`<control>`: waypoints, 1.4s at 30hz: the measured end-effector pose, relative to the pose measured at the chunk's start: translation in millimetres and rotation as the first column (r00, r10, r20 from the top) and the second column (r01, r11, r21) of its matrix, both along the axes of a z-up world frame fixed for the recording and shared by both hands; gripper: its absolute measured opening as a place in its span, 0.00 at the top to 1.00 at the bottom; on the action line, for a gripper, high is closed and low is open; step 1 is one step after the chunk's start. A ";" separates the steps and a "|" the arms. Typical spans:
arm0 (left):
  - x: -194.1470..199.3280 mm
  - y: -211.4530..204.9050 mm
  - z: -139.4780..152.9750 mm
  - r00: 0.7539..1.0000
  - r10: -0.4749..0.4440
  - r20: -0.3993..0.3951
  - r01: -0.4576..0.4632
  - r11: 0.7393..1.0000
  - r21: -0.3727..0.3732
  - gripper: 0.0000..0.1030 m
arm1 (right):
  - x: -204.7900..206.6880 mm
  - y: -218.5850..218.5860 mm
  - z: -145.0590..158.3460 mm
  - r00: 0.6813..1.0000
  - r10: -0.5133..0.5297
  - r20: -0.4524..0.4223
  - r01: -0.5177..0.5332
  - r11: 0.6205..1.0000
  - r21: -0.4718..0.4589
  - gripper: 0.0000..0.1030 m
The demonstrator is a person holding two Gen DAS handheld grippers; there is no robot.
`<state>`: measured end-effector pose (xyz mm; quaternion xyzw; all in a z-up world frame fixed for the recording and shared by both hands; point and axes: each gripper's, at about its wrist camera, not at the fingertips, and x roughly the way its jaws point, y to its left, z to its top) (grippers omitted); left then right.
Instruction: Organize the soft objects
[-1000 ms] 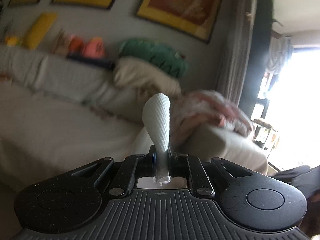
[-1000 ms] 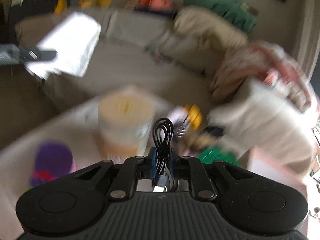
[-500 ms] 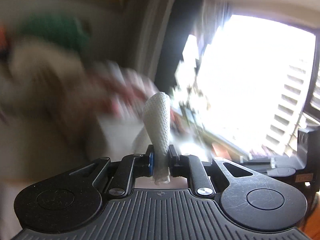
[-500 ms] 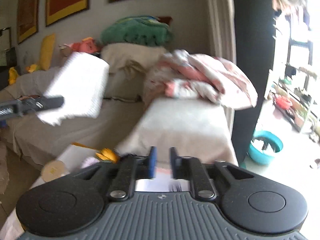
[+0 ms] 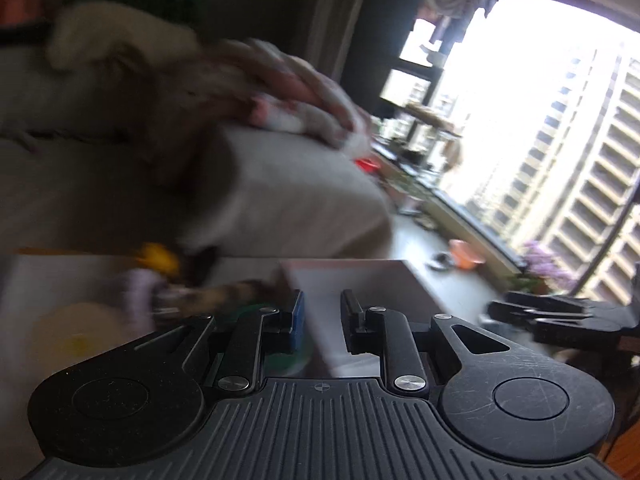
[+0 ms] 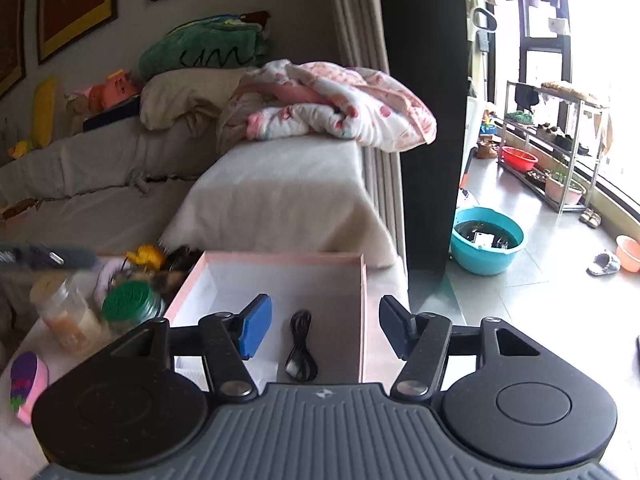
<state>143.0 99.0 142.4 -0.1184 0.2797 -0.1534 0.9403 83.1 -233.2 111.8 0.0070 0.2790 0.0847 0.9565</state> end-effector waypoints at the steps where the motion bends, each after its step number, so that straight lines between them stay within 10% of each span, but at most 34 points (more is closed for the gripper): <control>1: -14.3 12.8 -0.7 0.999 0.050 0.011 -0.051 0.997 0.051 0.79 | -3.2 4.0 -2.9 1.000 0.008 0.004 -0.008 1.000 -0.013 0.39; 7: -95.3 78.3 -30.5 0.943 0.332 0.023 -0.329 0.919 0.218 0.79 | -25.7 47.0 -24.7 0.996 0.087 0.033 -0.082 0.989 -0.120 0.33; 14: -140.7 88.1 -76.5 0.893 0.442 -0.087 -0.423 0.889 0.176 0.79 | -61.0 106.3 -51.8 0.975 0.222 0.024 -0.218 0.969 -0.115 0.33; 24: -120.4 26.5 -105.5 0.944 0.325 -0.048 -0.289 0.891 0.349 0.69 | -94.5 159.5 -107.0 0.951 0.306 -0.046 -0.309 0.934 -0.177 0.33; 27: -120.9 23.9 -106.4 0.953 0.299 -0.049 -0.267 0.905 0.332 0.54 | -94.4 160.4 -113.2 0.950 0.307 -0.061 -0.313 0.931 -0.185 0.33; 42: -126.2 32.0 -104.3 0.945 0.327 0.004 -0.312 0.898 0.310 0.45 | -83.2 153.1 -117.0 0.953 0.282 -0.112 -0.295 0.947 -0.124 0.31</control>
